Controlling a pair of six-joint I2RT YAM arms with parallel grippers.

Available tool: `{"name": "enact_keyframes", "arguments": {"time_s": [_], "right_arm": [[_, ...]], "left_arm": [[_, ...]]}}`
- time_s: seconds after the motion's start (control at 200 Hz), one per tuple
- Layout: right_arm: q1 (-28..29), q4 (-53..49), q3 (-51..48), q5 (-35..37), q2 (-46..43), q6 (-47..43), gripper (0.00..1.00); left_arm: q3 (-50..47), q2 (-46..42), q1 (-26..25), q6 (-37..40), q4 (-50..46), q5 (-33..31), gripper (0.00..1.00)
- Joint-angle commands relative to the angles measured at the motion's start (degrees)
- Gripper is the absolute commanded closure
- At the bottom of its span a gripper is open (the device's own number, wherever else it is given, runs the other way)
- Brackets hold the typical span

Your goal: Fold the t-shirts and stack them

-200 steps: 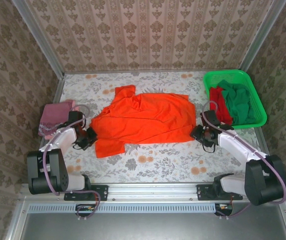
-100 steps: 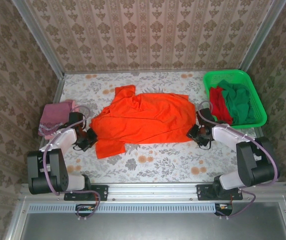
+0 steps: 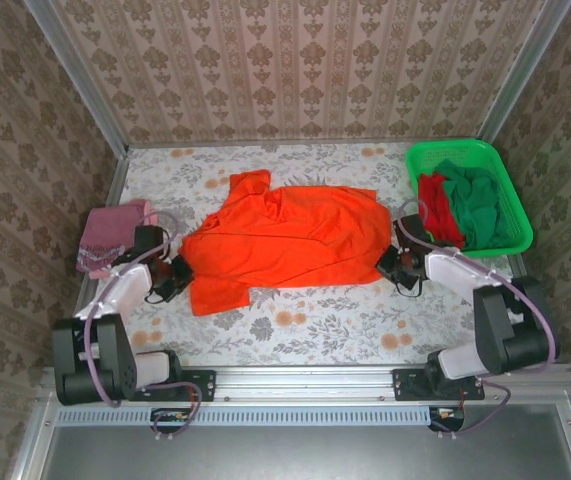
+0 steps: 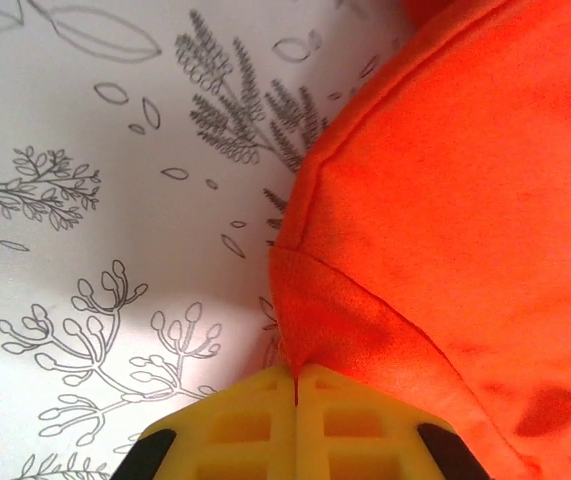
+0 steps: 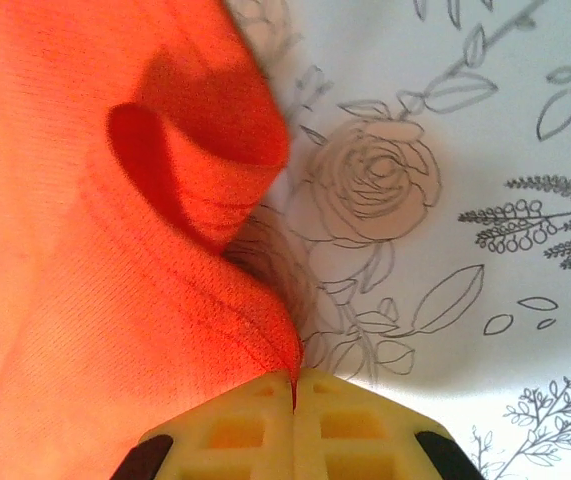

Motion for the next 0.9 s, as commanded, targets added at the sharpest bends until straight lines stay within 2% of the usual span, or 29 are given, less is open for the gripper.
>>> {"name": "enact_keyframes", "arguments": {"time_s": [0.0, 0.21, 0.405, 0.6, 0.705, 0.78, 0.895], "right_arm": [[0.2, 0.5, 1.4, 0.7, -8.7, -2.9, 1.0], [-0.6, -0.6, 6.9, 0.9, -23.2, -5.4, 1.0], [-1.2, -3.5, 17.9, 0.4, -30.1, -10.5, 1.0], [-1.8, -6.3, 29.6, -0.3, -30.7, -15.8, 1.0], [-1.9, -7.2, 34.7, 2.8, -30.7, -18.1, 1.0], [-2.0, -7.4, 38.0, 4.3, -29.3, -20.2, 1.0], [-2.3, -8.3, 43.3, 2.7, -25.3, -21.8, 1.0]], "left_arm": [[1.3, -5.6, 0.5, -1.0, -0.5, 0.1, 1.0], [9.9, -15.1, 2.0, -2.1, -6.3, -1.1, 1.0], [23.0, -18.3, 4.4, 0.9, -11.9, -1.7, 1.0], [38.5, -16.9, 7.0, 2.1, -15.6, -0.6, 1.0], [46.0, -14.9, 7.2, 2.7, -16.5, -1.1, 1.0], [51.3, -12.5, 7.3, 3.3, -16.5, -1.0, 1.0], [58.4, -8.5, 7.3, 3.8, -15.8, -0.2, 1.0]]}}
